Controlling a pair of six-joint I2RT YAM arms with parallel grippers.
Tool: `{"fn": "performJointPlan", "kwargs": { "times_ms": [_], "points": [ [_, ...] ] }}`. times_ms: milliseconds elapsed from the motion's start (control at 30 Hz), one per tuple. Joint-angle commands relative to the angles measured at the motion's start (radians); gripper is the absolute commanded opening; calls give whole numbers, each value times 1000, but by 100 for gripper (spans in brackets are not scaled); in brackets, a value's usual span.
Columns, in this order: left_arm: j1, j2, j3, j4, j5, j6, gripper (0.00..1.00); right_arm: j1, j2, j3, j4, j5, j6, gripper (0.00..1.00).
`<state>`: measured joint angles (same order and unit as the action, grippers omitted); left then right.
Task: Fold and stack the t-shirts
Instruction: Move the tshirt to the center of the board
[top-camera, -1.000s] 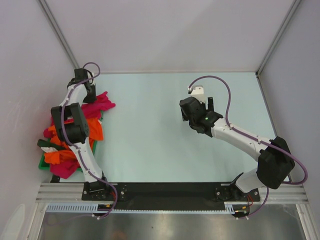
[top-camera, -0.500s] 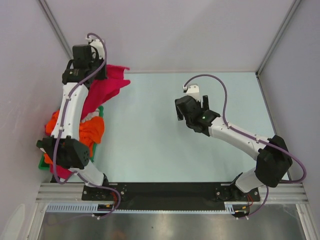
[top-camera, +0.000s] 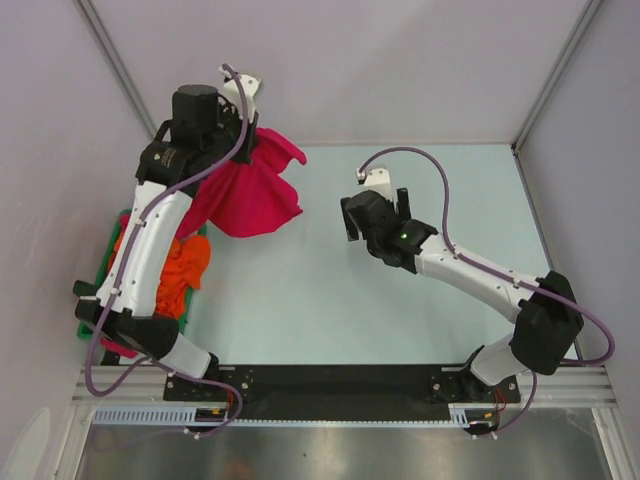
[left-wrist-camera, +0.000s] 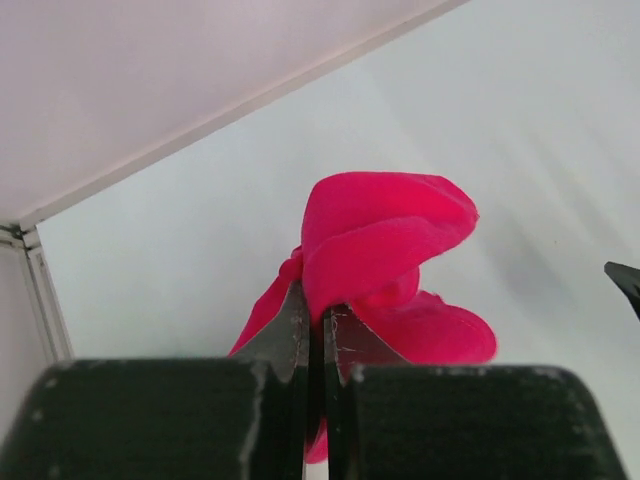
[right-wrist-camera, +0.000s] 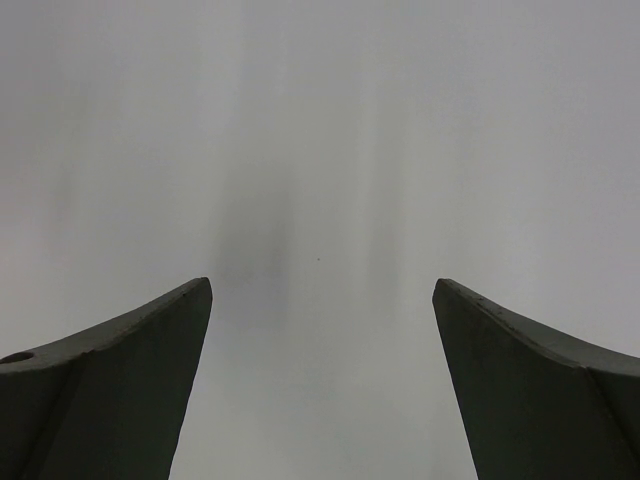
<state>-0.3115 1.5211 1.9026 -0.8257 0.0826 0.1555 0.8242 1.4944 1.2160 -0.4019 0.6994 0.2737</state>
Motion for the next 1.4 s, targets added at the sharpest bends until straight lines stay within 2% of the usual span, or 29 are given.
{"fn": "performJointPlan", "kwargs": {
  "times_ms": [0, 100, 167, 367, 533, 700, 833, 867, 1100, 1133, 1200, 1267, 1300, 1367],
  "points": [
    [-5, 5, 224, 25, -35, 58, 0, 19, -51, 37, -32, 37, 12, 100],
    [-5, 43, 405, -7, -60, 87, 0, 23, -72, 27, -49, 52, 25, 100],
    [-5, 50, 450, -3, -64, 104, 0, 26, -86, 11, -48, 57, 33, 100],
    [-8, -35, 392, 131, -50, 90, 0, 26, -118, -16, -57, 68, 67, 100],
    [-17, -32, 454, 135, -35, 78, 0, 27, -138, -26, -63, 84, 71, 100],
    [-124, -49, 438, 131, -30, 75, 0, 24, -177, -21, -54, 126, 41, 100],
    [-221, -39, 366, 122, -43, 81, 0, 16, -207, -7, -49, 143, 16, 100],
    [-250, -39, 310, 122, -41, 82, 0, 13, -212, 10, -60, 152, 16, 100],
    [-296, 49, 64, 123, -15, 75, 0, -2, -335, 56, -54, 184, -45, 100],
    [-296, 74, 46, 123, -27, 78, 2, -2, -342, 57, -54, 184, -59, 100],
    [-294, 131, 13, 122, -81, 76, 24, -3, -345, 65, -63, 187, -70, 100],
    [-272, 143, -28, 146, -122, 52, 37, -2, -339, 73, -92, 196, -71, 100],
    [-256, 137, -46, 164, -118, 35, 56, -3, -336, 74, -101, 199, -70, 100],
    [-207, 107, -100, 210, -113, 0, 67, -3, -332, 74, -110, 201, -71, 100]
  ]
}}
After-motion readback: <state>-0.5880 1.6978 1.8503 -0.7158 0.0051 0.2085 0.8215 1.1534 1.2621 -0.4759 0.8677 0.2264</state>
